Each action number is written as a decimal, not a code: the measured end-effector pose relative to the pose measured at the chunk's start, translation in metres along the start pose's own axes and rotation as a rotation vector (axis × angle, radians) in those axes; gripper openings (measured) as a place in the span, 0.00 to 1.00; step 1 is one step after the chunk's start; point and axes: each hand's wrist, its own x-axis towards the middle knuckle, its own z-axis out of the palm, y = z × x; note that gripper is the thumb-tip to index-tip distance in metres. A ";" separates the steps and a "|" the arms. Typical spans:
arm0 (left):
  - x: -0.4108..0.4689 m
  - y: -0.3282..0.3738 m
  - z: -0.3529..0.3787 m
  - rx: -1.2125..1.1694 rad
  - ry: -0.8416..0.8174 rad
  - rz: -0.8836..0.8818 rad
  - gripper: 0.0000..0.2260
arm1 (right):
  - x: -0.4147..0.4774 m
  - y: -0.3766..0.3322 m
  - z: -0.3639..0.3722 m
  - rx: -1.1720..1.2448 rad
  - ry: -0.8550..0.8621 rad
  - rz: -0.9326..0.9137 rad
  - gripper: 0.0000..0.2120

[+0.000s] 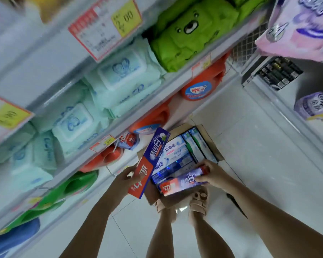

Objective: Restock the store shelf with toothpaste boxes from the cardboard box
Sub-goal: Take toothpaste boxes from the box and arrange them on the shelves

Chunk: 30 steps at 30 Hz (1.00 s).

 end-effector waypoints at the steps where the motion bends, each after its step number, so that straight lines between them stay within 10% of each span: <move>1: -0.012 0.009 0.002 -0.019 0.003 0.013 0.15 | -0.014 -0.012 -0.010 -0.032 0.011 -0.039 0.20; 15: -0.195 0.135 0.048 -0.136 -0.140 0.200 0.20 | -0.220 -0.189 -0.115 0.443 -0.025 -0.282 0.23; 22: -0.248 0.193 0.079 -0.163 -0.324 0.316 0.12 | -0.266 -0.254 -0.128 0.579 0.163 -0.370 0.02; 30: -0.290 0.241 0.099 -0.081 -0.416 0.442 0.20 | -0.284 -0.290 -0.108 0.948 0.512 -0.496 0.07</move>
